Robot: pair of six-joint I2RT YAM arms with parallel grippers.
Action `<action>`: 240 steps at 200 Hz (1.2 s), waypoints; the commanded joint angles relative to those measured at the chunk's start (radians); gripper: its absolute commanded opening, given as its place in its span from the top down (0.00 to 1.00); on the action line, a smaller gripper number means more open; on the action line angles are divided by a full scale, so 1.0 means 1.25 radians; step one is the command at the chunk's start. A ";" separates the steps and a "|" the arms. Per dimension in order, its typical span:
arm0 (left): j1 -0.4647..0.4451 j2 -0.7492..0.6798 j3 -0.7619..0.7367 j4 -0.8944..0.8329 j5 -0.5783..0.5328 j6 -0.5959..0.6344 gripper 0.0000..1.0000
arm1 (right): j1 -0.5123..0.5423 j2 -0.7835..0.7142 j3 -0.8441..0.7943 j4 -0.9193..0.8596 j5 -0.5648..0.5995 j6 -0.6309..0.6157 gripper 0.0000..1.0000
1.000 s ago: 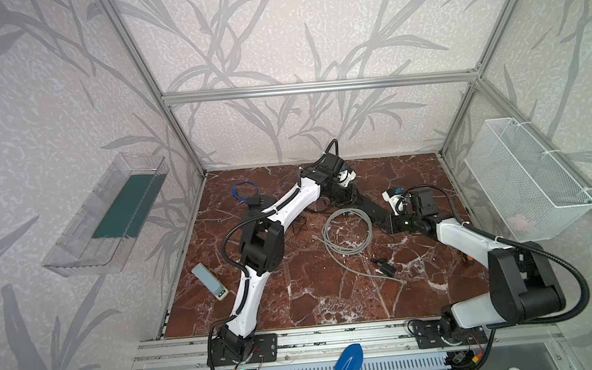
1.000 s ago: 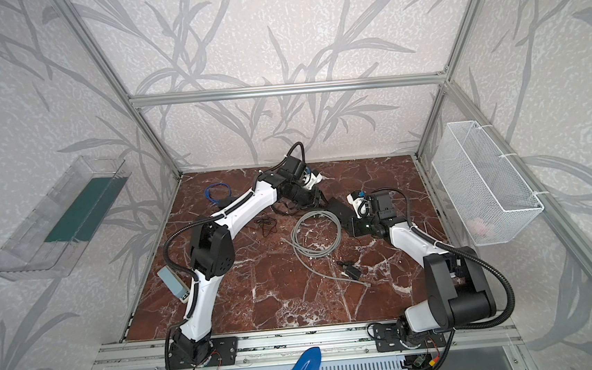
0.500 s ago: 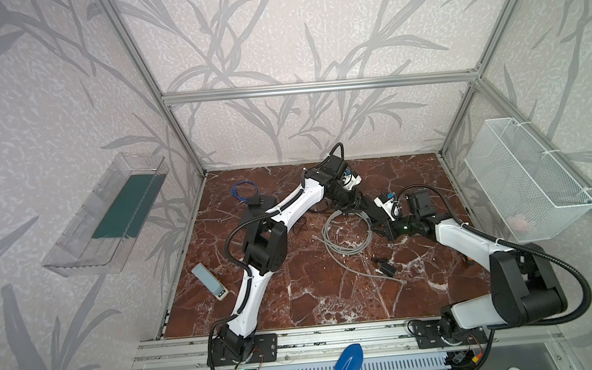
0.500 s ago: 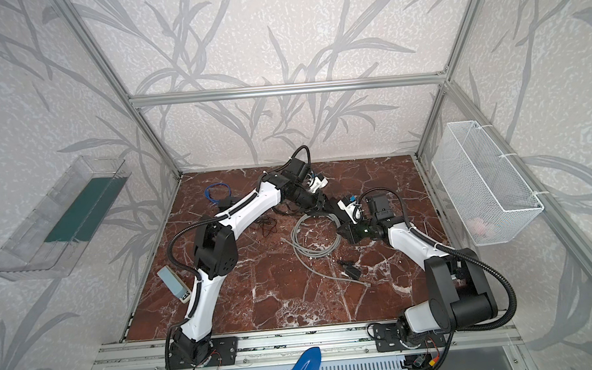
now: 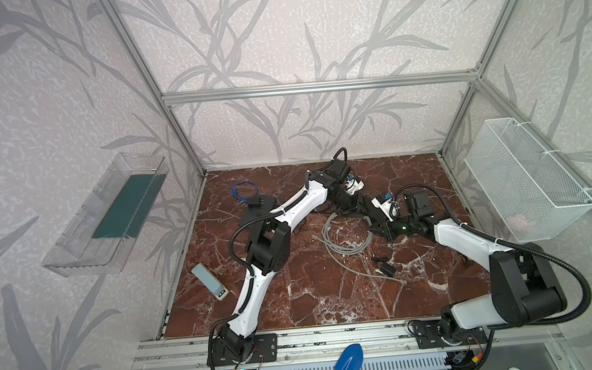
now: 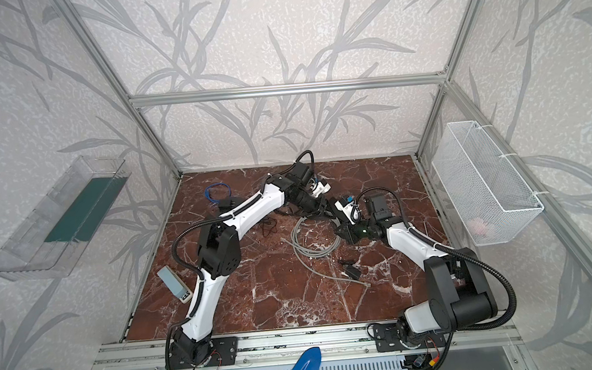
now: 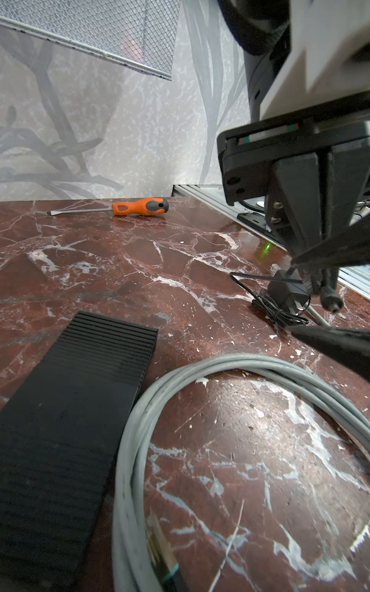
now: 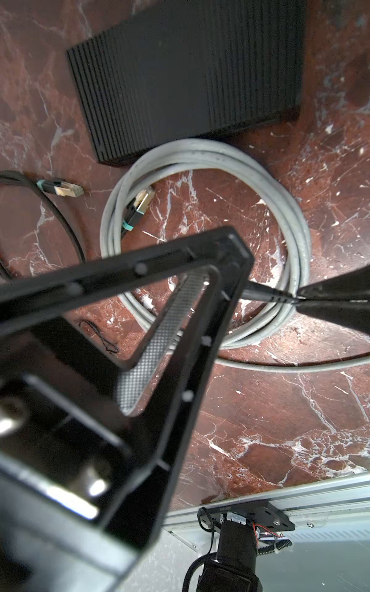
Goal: Insert the plug into the switch port
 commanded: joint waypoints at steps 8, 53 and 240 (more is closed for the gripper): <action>-0.005 0.014 -0.007 -0.026 0.014 0.020 0.71 | 0.004 0.006 0.020 0.027 0.001 0.000 1.00; -0.004 0.009 -0.011 -0.025 0.017 0.018 0.82 | 0.004 0.009 0.024 0.030 0.016 0.006 1.00; 0.006 -0.016 -0.050 0.070 0.035 -0.077 0.95 | 0.010 0.017 0.019 0.097 0.008 0.020 0.74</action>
